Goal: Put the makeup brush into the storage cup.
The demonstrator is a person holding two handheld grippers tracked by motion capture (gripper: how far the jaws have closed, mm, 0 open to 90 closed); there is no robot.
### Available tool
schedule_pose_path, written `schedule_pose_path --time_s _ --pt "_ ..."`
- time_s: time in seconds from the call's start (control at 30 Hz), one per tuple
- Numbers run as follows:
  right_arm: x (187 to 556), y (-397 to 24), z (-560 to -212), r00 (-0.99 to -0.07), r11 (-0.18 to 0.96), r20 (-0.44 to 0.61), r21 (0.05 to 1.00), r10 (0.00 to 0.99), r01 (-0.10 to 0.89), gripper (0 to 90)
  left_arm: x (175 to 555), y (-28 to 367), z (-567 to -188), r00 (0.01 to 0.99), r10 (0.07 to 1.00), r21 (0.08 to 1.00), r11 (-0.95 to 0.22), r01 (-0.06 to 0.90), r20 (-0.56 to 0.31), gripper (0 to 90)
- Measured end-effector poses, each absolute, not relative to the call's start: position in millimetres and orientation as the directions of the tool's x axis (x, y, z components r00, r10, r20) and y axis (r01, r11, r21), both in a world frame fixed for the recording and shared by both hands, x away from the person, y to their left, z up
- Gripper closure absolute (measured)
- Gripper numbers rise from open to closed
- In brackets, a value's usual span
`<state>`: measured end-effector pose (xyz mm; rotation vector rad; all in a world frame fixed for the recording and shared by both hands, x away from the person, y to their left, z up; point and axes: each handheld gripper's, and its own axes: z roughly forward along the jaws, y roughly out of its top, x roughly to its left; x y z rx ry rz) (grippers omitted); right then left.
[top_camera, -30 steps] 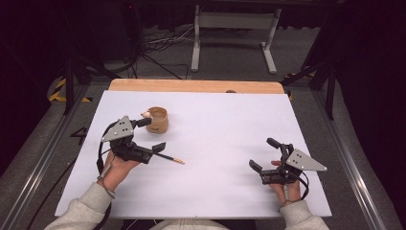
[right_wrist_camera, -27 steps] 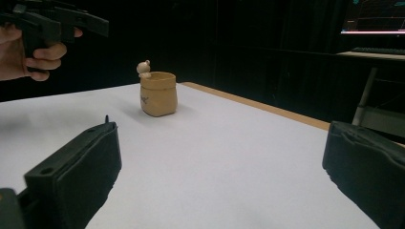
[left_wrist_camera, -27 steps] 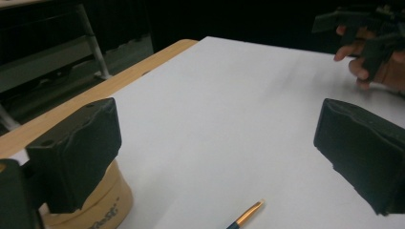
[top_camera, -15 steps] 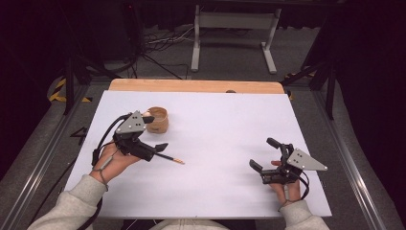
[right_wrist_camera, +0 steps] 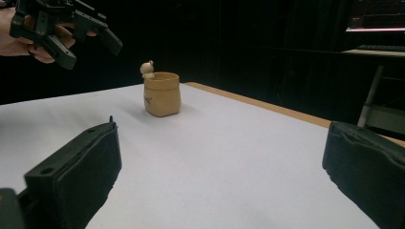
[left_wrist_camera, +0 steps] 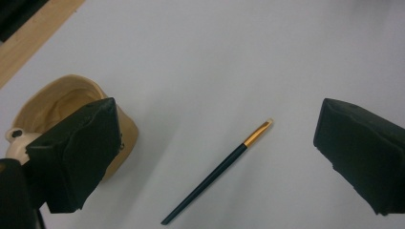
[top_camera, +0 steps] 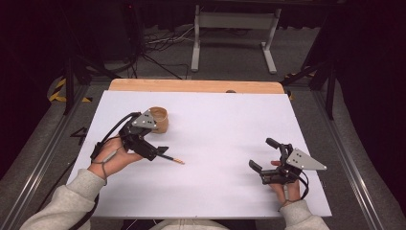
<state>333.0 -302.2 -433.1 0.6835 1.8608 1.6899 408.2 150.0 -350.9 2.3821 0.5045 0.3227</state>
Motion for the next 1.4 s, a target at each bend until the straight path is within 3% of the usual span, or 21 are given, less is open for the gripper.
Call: schedule_pose_path --time_s 0.7,1.4 --pt "333.3 -299.4 -433.9 -0.742 0.107 -0.055 0.994 0.668 0.023 0.0 418.0 126.5 -357.4 0.935 0.341 0.477 -0.84 0.26 0.092 5.5" --pt "333.8 -300.0 -434.4 -0.741 0.105 -0.048 0.994 0.669 0.03 0.0 429.5 112.4 -395.1 0.947 0.317 0.409 -0.871 0.271 0.047 9.6"
